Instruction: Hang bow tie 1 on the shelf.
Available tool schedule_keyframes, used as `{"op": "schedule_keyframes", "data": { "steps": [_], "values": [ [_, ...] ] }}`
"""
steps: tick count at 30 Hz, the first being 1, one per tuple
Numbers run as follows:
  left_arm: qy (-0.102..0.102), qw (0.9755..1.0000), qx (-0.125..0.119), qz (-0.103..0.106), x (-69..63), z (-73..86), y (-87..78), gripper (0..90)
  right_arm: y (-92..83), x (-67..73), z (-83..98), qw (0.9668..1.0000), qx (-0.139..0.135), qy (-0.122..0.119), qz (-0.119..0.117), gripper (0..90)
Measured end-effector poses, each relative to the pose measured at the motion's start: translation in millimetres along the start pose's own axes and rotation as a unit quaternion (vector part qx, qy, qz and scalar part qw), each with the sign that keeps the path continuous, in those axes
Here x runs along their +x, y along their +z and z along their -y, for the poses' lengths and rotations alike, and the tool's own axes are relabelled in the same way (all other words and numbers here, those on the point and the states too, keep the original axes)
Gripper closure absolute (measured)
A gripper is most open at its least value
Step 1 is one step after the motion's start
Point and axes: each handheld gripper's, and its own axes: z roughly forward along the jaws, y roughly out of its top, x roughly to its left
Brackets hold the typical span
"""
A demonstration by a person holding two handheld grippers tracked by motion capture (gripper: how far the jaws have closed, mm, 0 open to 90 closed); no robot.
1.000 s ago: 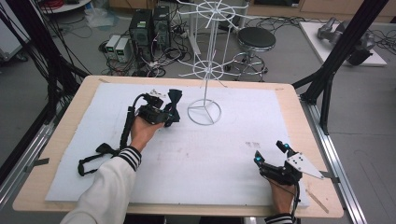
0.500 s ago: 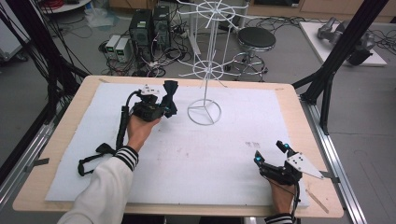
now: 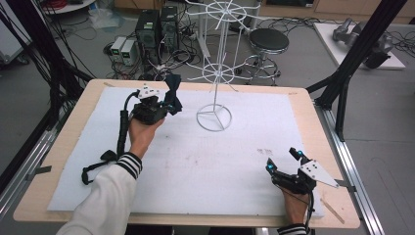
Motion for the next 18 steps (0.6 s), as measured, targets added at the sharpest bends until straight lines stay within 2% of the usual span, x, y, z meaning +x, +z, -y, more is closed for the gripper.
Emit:
{"op": "schedule_keyframes", "data": {
  "steps": [4,16,18],
  "values": [
    [-0.005,0.9998,-0.02,0.0,2.9,-6.2,-6.7,85.4,0.0,0.1,-0.1,1.0,0.001,0.0,0.0,7.4],
    [0.005,0.9987,-0.05,0.003,1.8,-27.7,-19.7,85.3,0.4,-0.2,-0.1,1.0,0.001,-0.006,0.0,7.4],
    [0.001,0.9985,-0.055,0.004,0.6,-31.1,-20.6,85.3,0.4,-0.1,-0.1,1.0,0.001,-0.005,0.001,7.4]
  ]
}}
